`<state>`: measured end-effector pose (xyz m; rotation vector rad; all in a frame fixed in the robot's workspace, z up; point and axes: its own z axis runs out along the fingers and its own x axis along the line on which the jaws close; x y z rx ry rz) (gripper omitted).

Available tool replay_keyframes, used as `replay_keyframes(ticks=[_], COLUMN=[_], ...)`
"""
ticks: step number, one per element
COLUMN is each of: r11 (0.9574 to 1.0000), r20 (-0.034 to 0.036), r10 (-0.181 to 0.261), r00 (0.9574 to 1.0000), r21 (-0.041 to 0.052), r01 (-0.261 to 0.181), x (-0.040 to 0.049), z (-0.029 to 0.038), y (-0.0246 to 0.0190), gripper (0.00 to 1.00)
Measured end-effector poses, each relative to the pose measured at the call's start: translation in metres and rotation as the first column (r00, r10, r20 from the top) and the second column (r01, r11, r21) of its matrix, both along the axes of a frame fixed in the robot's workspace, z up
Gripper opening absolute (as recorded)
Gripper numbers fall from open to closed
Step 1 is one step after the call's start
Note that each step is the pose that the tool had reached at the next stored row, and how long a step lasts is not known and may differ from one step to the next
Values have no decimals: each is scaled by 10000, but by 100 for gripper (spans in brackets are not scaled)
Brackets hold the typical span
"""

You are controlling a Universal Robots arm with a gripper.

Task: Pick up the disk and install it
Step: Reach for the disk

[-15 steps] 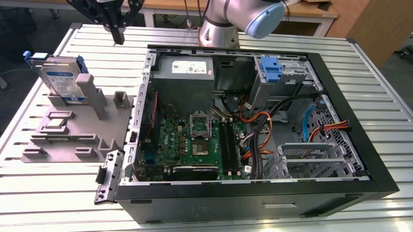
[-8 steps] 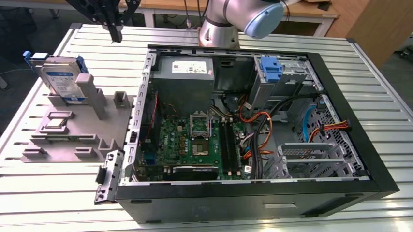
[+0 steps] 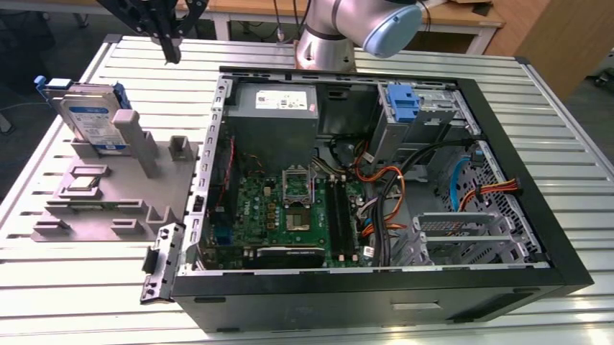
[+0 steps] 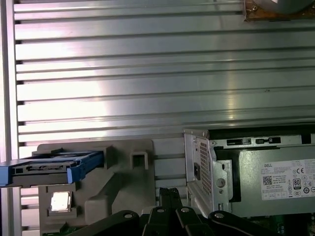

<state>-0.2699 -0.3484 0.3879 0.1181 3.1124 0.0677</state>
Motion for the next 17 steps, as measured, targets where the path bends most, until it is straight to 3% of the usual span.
replay_keyframes(ticks=[17], r11=[10000], r20=[-1], r10=[2], r00=[10000], r21=[-1], r01=[-2], x=[-78], z=[-2], y=[13], gripper=[10])
